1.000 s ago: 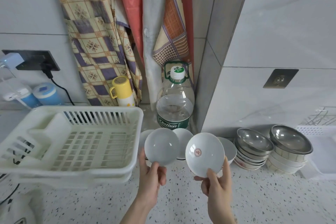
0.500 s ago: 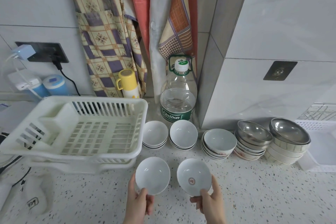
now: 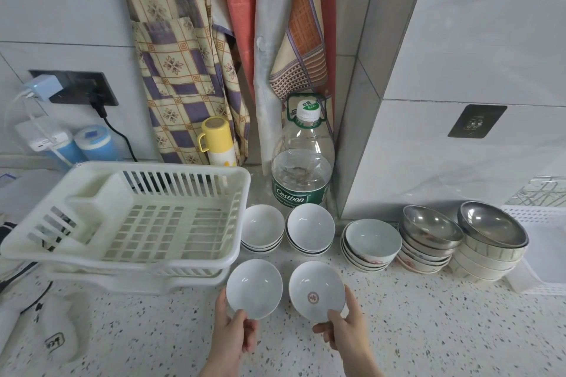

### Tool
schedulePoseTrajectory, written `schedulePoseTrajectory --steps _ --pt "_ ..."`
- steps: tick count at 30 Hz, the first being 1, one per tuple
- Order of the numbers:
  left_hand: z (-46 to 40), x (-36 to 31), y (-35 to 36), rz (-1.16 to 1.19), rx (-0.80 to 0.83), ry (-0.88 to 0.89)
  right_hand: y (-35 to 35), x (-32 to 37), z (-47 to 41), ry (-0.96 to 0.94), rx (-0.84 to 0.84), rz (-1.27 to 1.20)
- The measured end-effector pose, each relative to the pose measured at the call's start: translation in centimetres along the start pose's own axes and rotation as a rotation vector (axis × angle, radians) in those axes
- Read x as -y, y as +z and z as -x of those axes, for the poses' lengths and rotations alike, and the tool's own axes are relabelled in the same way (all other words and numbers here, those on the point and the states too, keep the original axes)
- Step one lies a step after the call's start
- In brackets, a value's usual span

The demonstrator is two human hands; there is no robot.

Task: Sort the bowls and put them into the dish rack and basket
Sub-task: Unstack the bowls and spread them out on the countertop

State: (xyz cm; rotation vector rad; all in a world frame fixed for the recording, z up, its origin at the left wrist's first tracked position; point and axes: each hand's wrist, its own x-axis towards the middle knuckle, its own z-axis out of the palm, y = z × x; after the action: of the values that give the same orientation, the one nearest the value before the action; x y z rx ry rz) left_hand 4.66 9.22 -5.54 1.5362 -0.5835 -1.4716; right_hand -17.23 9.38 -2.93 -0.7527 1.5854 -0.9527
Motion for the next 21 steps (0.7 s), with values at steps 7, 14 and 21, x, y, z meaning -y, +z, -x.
schedulePoseTrajectory --steps 7,14,21 --pt "0.0 -1.0 0.5 -0.052 -0.006 -0.016 0.1 0.1 0.0 0.033 0.030 0.021" --pt "0.5 -2.0 0.5 -0.213 -0.011 -0.005 -0.6 0.7 0.0 0.087 0.097 0.101" --pt "2.5 -2.4 0.5 -0.418 -0.138 0.187 -2.4 3.0 0.3 -0.103 -0.130 0.469"
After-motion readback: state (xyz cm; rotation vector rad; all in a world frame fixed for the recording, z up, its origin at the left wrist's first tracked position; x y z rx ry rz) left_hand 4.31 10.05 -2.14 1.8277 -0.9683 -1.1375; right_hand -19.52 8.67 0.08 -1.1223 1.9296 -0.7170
